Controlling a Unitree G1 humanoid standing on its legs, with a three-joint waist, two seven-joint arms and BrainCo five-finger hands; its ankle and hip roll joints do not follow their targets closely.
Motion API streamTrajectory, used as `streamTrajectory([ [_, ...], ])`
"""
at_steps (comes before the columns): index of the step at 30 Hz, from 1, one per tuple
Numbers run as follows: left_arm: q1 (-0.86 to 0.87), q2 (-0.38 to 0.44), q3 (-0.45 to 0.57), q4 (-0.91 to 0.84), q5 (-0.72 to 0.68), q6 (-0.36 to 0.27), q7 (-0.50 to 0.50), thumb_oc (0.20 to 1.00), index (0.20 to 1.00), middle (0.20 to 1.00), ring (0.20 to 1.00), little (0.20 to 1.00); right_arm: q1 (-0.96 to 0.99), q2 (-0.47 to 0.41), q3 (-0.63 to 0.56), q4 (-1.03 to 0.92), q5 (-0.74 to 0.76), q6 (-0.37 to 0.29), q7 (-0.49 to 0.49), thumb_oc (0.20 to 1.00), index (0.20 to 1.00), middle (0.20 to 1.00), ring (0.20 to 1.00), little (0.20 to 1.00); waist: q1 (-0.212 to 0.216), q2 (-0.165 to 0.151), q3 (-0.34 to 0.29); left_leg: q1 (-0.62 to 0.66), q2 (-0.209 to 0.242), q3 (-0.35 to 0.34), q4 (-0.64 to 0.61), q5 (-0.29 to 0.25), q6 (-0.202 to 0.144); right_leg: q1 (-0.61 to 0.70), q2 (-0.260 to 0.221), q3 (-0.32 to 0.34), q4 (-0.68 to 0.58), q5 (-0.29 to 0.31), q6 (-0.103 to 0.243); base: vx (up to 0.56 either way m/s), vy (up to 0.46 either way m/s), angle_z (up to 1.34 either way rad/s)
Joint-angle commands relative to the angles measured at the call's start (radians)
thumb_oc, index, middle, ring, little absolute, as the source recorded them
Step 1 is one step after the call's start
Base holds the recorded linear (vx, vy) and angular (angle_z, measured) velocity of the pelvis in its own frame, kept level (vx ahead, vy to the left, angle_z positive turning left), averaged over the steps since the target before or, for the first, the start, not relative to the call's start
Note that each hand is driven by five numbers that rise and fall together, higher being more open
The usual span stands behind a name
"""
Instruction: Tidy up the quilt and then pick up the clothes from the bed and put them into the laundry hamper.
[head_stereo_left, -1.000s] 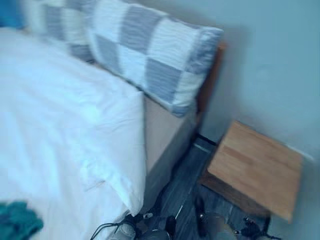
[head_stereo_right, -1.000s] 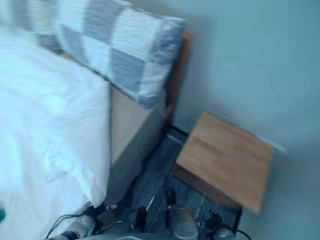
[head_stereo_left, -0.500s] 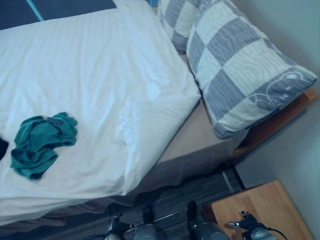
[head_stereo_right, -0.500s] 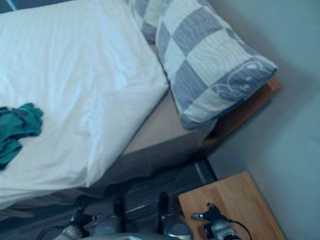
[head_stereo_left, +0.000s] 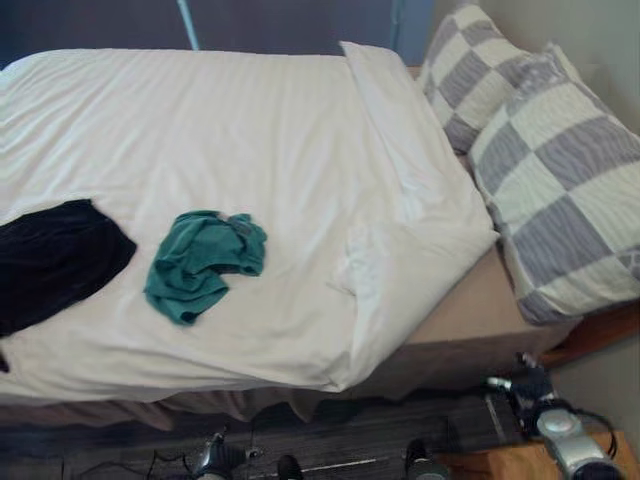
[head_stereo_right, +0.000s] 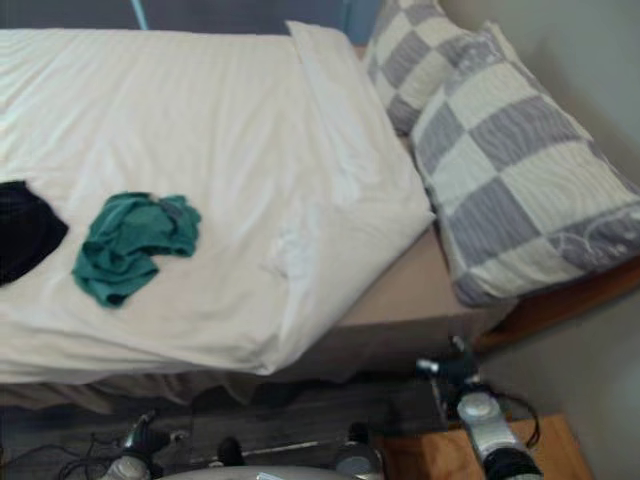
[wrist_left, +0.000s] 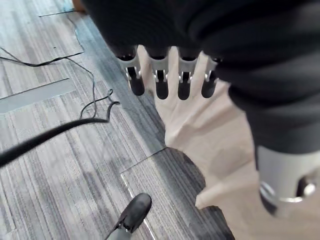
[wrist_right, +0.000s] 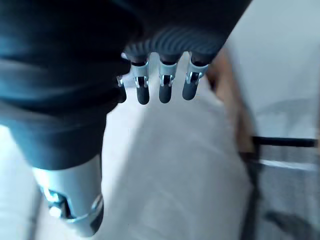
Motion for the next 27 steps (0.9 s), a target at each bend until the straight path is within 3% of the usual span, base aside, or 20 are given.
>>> streamTrajectory([
  [1,-0.027,-0.027,-0.036,-0.019,0.071,-0.002,0.034,1.000,1.000,1.000,1.000,1.000,-0.116,-0.145,-0.055,-0.214,-0.122,-0.081,-0.053,1.000,1.000,1.000,1.000,1.000,-0.007,-0.014,0.079,-0.001,0.028,-0.035,0.010,-0.070,0.001,-0.026,0.102,0.142,0.103,-0.247,0.057,0.07,-0.011,0.17],
  [2,-0.027,-0.027,-0.037,-0.019,0.072,-0.002,0.034,1.000,1.000,1.000,1.000,1.000,-0.112,-0.145,-0.059,-0.218,-0.123,-0.078,-0.052,1.000,1.000,1.000,1.000,1.000,-0.005,-0.011,0.075,-0.005,0.031,-0.035,0.010,-0.067,0.000,-0.029,0.106,0.142,0.101,-0.243,0.055,0.12,-0.023,0.42],
  [3,-0.021,-0.033,-0.044,-0.014,0.095,-0.002,0.034,1.000,1.000,1.000,1.000,1.000,-0.091,-0.166,-0.075,-0.279,-0.138,-0.090,-0.055,1.000,1.000,1.000,1.000,1.000,-0.020,-0.017,0.082,-0.009,0.020,-0.063,0.008,-0.066,-0.001,-0.030,0.162,0.199,0.053,-0.272,0.050,0.10,-0.009,0.70],
  [4,-0.027,-0.037,-0.055,-0.001,0.129,0.000,0.034,1.000,1.000,1.000,1.000,1.000,-0.093,-0.189,-0.078,-0.328,-0.170,-0.098,-0.069,1.000,1.000,1.000,1.000,1.000,-0.020,-0.023,0.094,-0.013,0.000,-0.094,0.017,-0.078,0.003,-0.013,0.177,0.228,-0.017,-0.273,0.040,0.13,-0.025,0.72],
  [9,-0.014,-0.052,-0.080,0.030,0.161,0.010,0.049,1.000,1.000,1.000,1.000,1.000,-0.186,-0.169,0.006,-0.383,-0.157,-0.112,-0.058,1.000,1.000,1.000,1.000,1.000,0.008,-0.039,0.087,-0.028,-0.007,-0.098,0.024,-0.084,-0.003,0.003,0.169,0.213,-0.103,-0.258,0.020,0.05,-0.114,0.57],
  [12,-0.018,-0.059,-0.115,0.032,0.139,0.003,0.065,1.000,1.000,1.000,1.000,1.000,-0.437,-0.113,0.193,-0.307,-0.151,-0.109,-0.069,1.000,1.000,1.000,1.000,1.000,0.045,-0.037,0.130,-0.078,-0.001,-0.103,0.032,-0.067,-0.012,-0.018,0.165,0.208,-0.139,-0.240,0.011,-0.04,-0.137,-0.12],
  [13,-0.019,-0.060,-0.113,0.033,0.140,0.003,0.065,1.000,1.000,1.000,1.000,1.000,-0.441,-0.112,0.196,-0.304,-0.151,-0.110,-0.070,1.000,1.000,1.000,1.000,1.000,0.044,-0.037,0.128,-0.083,0.000,-0.103,0.032,-0.064,-0.012,-0.022,0.166,0.209,-0.140,-0.236,0.010,-0.14,-0.118,-0.25],
  [15,-0.027,-0.053,-0.150,0.028,0.122,-0.006,0.086,1.000,1.000,1.000,1.000,1.000,-0.640,-0.061,0.307,-0.198,-0.148,-0.095,-0.093,1.000,1.000,1.000,1.000,1.000,0.070,-0.020,0.165,-0.145,0.002,-0.115,0.033,-0.040,-0.022,-0.073,0.166,0.200,-0.148,-0.222,0.005,-0.17,-0.093,0.09],
  [17,-0.029,-0.049,-0.162,0.024,0.117,-0.012,0.096,1.000,1.000,1.000,1.000,1.000,-0.713,-0.051,0.339,-0.137,-0.148,-0.092,-0.104,1.000,1.000,1.000,1.000,1.000,0.076,-0.012,0.180,-0.171,0.003,-0.122,0.035,-0.031,-0.025,-0.094,0.166,0.194,-0.145,-0.217,0.003,-0.12,-0.082,0.14],
  [18,-0.035,-0.040,-0.188,0.010,0.103,-0.025,0.110,1.000,1.000,1.000,1.000,1.000,-0.820,-0.034,0.381,-0.013,-0.153,-0.079,-0.122,1.000,1.000,1.000,1.000,1.000,0.096,0.005,0.202,-0.207,0.003,-0.132,0.031,-0.011,-0.031,-0.127,0.166,0.181,-0.139,-0.214,-0.003,-0.07,-0.058,0.22],
  [19,-0.036,-0.040,-0.187,0.010,0.103,-0.025,0.110,1.000,1.000,1.000,1.000,1.000,-0.824,-0.033,0.383,-0.009,-0.153,-0.081,-0.123,0.677,0.677,0.677,0.677,0.677,0.094,0.006,0.202,-0.210,0.003,-0.133,0.032,-0.010,-0.031,-0.129,0.167,0.180,-0.138,-0.214,-0.003,-0.10,-0.100,0.38],
  [20,-0.040,-0.040,-0.210,-0.001,0.100,-0.034,0.116,1.000,1.000,1.000,1.000,1.000,-0.882,-0.024,0.415,0.100,-0.171,-0.065,-0.131,0.200,0.200,0.200,0.200,0.200,0.109,0.022,0.211,-0.230,0.004,-0.141,0.025,0.005,-0.035,-0.148,0.168,0.168,-0.127,-0.217,-0.006,-0.03,-0.045,0.36],
  [27,-0.051,-0.072,-0.237,0.021,0.123,-0.014,0.119,1.000,1.000,1.000,1.000,1.000,-0.810,0.016,0.372,0.269,-0.141,-0.038,-0.124,0.200,0.200,0.200,0.200,0.200,0.101,0.032,0.198,-0.219,0.014,-0.156,0.019,0.010,-0.038,-0.138,0.175,0.153,-0.108,-0.238,-0.015,0.00,-0.035,0.23],
])
